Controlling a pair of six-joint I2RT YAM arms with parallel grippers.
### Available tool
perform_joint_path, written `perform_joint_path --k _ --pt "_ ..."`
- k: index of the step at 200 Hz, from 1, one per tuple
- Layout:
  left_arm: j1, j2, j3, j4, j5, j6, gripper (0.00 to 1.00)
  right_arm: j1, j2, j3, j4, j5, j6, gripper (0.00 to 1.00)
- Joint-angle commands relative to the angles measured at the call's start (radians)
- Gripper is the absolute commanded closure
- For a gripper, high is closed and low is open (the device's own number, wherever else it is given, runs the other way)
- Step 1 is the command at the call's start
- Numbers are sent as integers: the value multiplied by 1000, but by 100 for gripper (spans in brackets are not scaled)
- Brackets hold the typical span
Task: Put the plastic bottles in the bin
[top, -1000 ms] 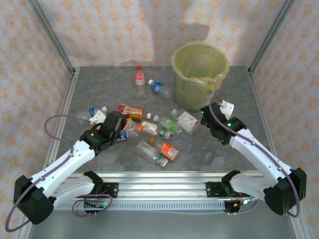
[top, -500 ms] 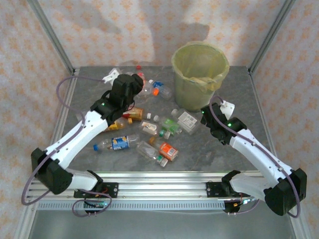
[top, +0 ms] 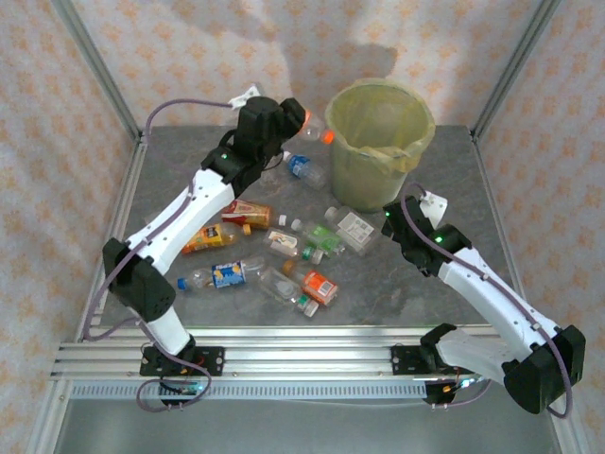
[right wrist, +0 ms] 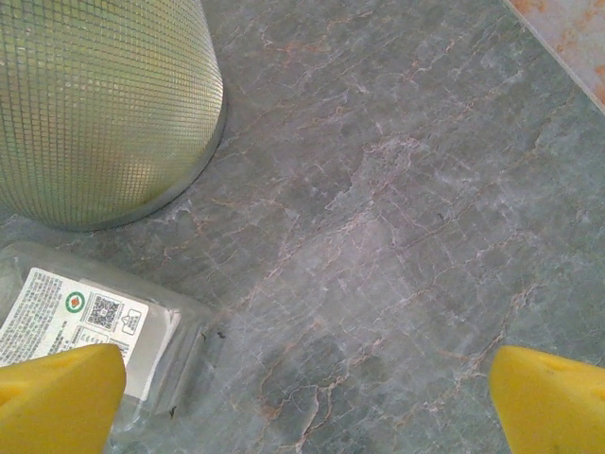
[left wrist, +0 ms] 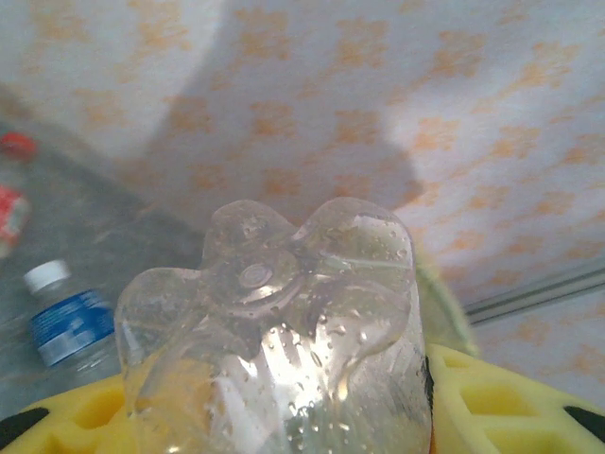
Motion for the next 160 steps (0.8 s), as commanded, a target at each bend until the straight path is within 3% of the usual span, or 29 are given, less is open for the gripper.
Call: perform_joint_path --k 1,38,96,160 --pt "6 72 131 66 58 46 56 -7 -8 10 -2 -1 18 1" --pt "6 299 409 65 123 74 57 -7 -12 -7 15 -15 24 1" --pt "0 731 1073 -120 295 158 57 -7 15 -22 43 -15 24 1" --pt "1 801 1041 -53 372 279 59 -7 62 -16 88 -44 36 1"
